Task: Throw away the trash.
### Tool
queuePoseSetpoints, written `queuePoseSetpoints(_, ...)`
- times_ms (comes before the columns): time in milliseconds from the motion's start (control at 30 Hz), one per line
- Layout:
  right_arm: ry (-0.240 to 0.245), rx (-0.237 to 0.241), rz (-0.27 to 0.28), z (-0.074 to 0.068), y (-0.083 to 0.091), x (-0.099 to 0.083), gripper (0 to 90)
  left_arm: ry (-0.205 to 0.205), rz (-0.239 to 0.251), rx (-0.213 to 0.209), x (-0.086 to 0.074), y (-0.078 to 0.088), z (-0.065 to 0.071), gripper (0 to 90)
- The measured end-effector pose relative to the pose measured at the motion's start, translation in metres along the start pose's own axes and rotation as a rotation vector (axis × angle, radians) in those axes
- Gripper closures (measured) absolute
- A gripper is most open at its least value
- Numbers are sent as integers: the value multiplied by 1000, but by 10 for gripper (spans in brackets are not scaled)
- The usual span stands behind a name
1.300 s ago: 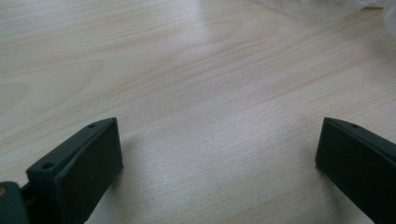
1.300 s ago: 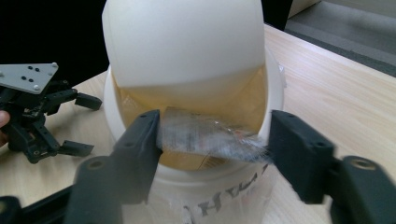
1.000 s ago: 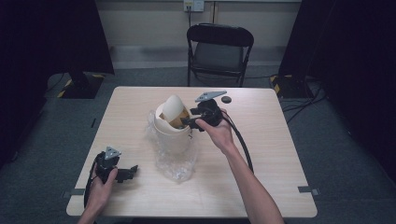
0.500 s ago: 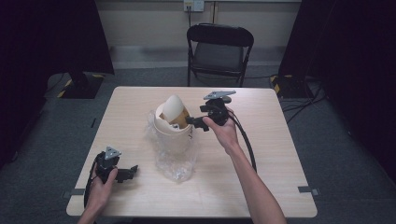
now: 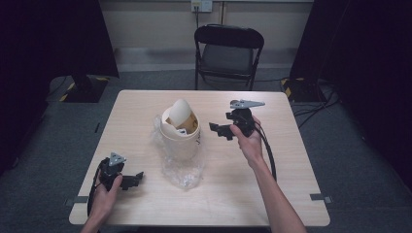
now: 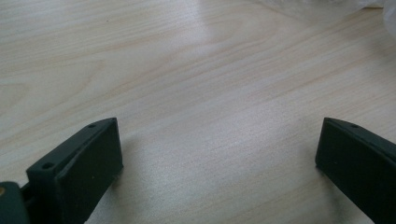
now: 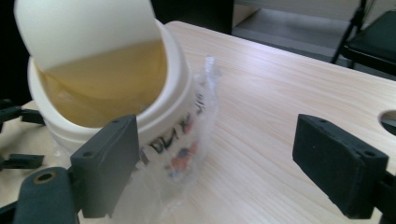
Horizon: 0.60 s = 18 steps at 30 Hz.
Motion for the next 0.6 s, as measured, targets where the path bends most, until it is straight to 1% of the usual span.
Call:
queuePoseSetpoints(67, -18, -10, -11, 4, 2, -6, 146, 0, 0, 1, 0, 0, 0, 1)
queuePoseSetpoints(167, -22, -49, -29, 11, 6, -14, 149, 0, 0, 1, 0, 0, 0, 0)
queuePoseSetpoints(233, -35, -75, -42, 17, 11, -21, 154, 0, 0, 1, 0, 0, 0, 0)
queuePoseSetpoints(367, -29, -104, -48, 22, 19, -30, 156, 0, 0, 0, 0, 0, 0, 0)
queuePoseSetpoints(467, -40, -128, -41, 28, 28, -36, 156, 0, 0, 0, 0, 0, 0, 0)
queuePoseSetpoints(567, -40, -157, -39, 32, 37, -41, 155, 0, 0, 0, 0, 0, 0, 0)
queuePoseSetpoints(600, -37, -156, -47, 33, 39, -44, 156, 0, 0, 0, 0, 0, 0, 0)
Point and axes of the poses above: each handheld gripper's, and its own axes: y roughly backward along the jaws, x roughly out of its top, z roughly to its right, the point moved 10 cm from there along -y, roughly forward along the jaws, and after that the axes turned 5 degrees about x, right-handed, at the moved point
